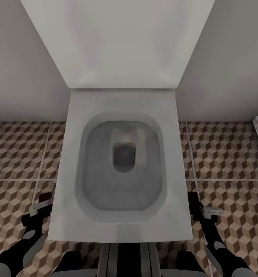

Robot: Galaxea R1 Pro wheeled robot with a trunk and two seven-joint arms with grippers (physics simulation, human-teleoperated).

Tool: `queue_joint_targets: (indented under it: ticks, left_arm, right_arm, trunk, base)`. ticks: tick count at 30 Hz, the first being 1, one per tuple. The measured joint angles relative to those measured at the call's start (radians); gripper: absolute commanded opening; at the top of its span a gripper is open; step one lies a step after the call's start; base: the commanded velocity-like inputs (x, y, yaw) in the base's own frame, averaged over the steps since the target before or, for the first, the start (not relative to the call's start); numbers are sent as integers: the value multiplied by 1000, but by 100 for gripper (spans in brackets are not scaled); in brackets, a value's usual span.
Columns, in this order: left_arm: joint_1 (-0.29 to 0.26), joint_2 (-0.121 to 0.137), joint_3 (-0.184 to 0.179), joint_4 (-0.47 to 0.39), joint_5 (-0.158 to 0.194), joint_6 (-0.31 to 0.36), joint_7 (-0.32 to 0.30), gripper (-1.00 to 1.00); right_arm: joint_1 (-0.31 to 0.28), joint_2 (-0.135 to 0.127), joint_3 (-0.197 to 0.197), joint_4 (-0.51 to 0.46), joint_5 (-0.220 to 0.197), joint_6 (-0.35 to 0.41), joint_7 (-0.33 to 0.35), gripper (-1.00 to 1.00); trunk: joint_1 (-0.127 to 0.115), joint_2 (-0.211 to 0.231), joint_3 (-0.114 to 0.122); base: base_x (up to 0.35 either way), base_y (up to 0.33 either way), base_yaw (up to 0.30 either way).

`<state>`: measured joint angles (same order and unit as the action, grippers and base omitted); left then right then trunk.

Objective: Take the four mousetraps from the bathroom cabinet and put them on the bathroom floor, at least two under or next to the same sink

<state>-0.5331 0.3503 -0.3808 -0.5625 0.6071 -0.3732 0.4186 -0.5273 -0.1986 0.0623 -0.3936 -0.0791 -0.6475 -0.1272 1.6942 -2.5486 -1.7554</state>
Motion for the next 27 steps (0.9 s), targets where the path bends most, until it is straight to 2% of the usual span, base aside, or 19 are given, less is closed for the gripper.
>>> queue_joint_targets:
  ticks: [13,27]
  left_arm:
    - [0,4,7,0,1,-57,0,-100]
    - [0,4,3,1,0,-68,1,-100]
  right_arm:
    - [0,0,0,0,0,0,0,-100]
    - [0,0,0,0,0,0,0,-100]
  trunk:
    - [0,0,0]
    - [0,0,0]
  base:
    - [0,0,0]
    - [0,0,0]
